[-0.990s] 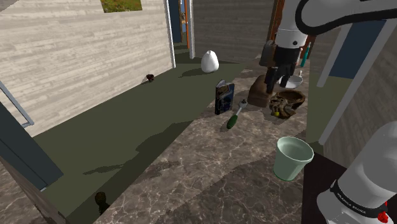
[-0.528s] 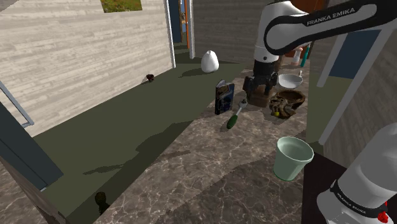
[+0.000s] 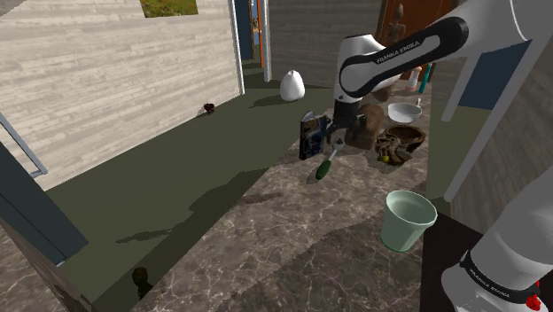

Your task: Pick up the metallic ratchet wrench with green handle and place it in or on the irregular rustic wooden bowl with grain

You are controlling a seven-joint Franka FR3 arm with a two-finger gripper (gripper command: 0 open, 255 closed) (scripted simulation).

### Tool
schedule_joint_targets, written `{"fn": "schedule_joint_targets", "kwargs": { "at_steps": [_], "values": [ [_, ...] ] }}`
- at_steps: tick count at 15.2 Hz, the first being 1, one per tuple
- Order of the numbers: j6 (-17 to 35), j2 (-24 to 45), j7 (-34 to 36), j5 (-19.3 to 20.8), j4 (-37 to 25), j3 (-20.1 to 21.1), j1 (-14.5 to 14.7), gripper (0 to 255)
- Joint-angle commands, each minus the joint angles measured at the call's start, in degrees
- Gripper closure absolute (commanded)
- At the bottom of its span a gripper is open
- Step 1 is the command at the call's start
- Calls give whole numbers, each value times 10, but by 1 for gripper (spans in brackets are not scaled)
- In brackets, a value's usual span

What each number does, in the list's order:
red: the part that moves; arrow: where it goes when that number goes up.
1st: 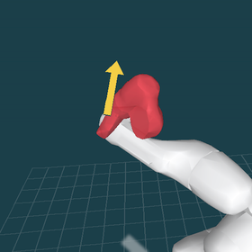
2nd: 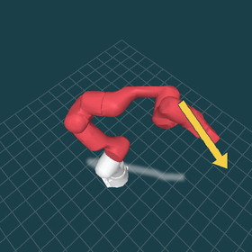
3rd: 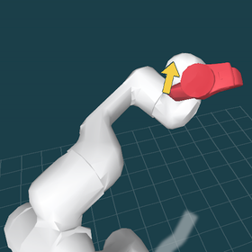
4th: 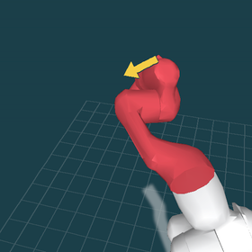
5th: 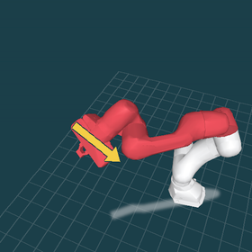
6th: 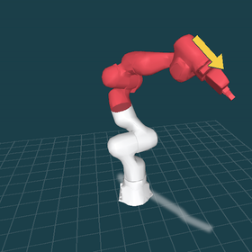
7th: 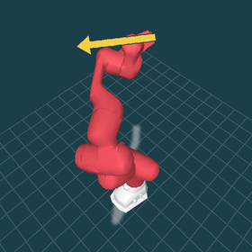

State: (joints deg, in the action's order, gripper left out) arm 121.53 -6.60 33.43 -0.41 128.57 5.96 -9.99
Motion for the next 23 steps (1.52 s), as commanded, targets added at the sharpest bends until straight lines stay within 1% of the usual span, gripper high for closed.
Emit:
{"fn": "schedule_joint_targets", "kwargs": {
  "at_steps": [1,8,14,21,23],
  "values": [
    [18,40,43,6,-22,-1,-6,0],
    [69,180,168,22,-105,-24,-22,0],
    [96,289,257,19,-184,-54,-31,0],
    [140,323,257,20,-174,-55,-31,0],
    [143,326,258,20,-174,-55,-31,0]
  ]
}}
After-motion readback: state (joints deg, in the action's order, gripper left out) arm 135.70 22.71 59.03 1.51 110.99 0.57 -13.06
